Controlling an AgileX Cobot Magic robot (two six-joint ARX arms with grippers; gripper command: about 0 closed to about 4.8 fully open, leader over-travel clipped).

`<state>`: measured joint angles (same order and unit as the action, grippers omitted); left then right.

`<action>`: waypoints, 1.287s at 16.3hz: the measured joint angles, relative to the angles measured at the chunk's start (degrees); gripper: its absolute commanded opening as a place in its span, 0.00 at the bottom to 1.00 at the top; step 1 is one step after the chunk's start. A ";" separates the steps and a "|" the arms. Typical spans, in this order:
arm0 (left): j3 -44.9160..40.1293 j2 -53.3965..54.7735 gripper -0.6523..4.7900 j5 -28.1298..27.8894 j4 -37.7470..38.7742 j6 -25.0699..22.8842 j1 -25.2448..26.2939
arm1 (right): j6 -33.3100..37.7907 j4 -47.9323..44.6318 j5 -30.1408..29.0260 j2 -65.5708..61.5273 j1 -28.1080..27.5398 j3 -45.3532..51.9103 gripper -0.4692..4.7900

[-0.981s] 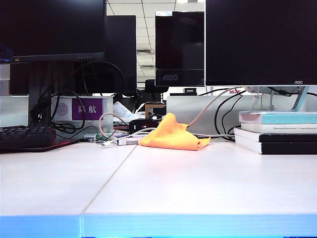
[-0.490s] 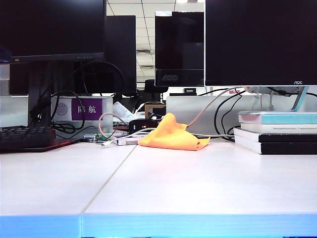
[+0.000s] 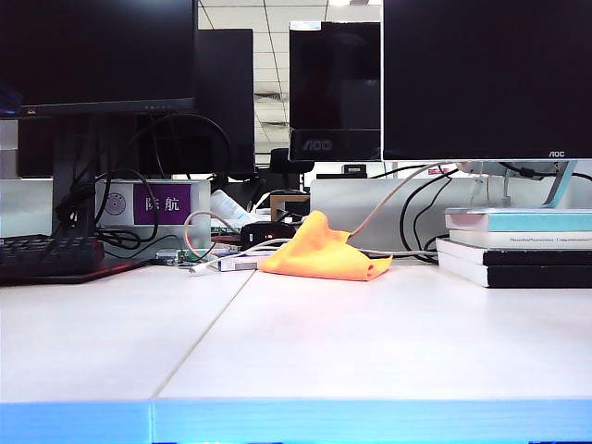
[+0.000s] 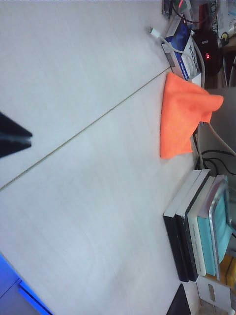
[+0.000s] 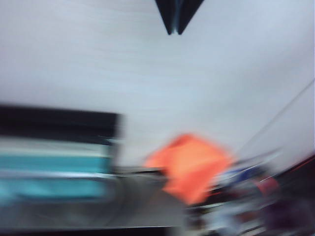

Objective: Wipe the table from back to front using the rag.

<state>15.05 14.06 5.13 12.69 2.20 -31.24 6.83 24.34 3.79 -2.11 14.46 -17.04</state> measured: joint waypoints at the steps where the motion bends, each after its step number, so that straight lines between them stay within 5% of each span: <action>1: 0.00 0.00 0.11 0.00 -0.02 0.00 0.00 | 0.72 0.02 -2.54 0.00 -4.20 0.07 0.09; 8: 0.00 0.02 0.11 0.00 0.00 0.00 0.00 | 4.79 -0.87 -9.66 1.95 -8.09 12.72 0.09; 21: 0.00 0.02 0.11 0.00 -0.02 0.00 0.00 | -2.38 -1.86 -6.91 1.95 -8.07 12.96 0.09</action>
<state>15.05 14.09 5.13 12.67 2.20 -31.24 4.45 22.48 -3.11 -0.16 6.39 -4.08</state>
